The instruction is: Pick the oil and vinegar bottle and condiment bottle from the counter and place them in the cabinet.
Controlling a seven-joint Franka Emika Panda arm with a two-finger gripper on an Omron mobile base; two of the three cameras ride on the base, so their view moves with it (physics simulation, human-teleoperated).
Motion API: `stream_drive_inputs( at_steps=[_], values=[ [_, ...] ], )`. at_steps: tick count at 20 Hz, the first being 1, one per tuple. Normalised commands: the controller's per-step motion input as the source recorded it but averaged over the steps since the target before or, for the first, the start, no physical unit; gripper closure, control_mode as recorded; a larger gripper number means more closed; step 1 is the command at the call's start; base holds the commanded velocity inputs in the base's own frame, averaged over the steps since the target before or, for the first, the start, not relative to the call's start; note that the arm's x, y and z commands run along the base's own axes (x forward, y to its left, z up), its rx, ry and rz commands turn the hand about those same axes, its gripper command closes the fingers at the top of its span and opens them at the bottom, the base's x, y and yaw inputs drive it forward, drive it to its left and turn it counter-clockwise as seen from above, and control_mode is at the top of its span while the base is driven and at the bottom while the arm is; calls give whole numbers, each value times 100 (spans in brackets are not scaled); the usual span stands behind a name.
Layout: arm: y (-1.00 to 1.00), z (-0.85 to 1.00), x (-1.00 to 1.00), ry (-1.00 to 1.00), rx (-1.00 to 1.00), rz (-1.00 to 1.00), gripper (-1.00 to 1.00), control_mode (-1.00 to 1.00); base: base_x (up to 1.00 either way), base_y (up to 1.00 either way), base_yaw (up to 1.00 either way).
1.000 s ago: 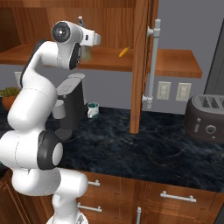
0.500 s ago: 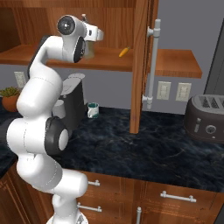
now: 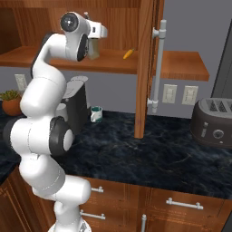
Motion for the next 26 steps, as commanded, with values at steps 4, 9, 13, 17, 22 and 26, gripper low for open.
stream_drive_inputs(
  at_steps=[4, 9, 13, 17, 22, 26],
  values=[
    [0, 8, -6, 0, -7, 3, 100, -100, 0, 0, 0],
    [0, 0, -3, 2, -4, 4, 100, -100, 0, 0, 0],
    [0, 0, -34, 2, -4, 4, 100, -100, 0, 0, 0],
    [0, 0, -39, 0, -5, 4, 100, -100, 0, 0, 0],
    [0, -2, -24, 0, -4, 5, 100, -100, 0, 0, 0],
    [0, -24, 0, 1, -1, 3, 100, -100, 0, 0, 0]
  ],
)
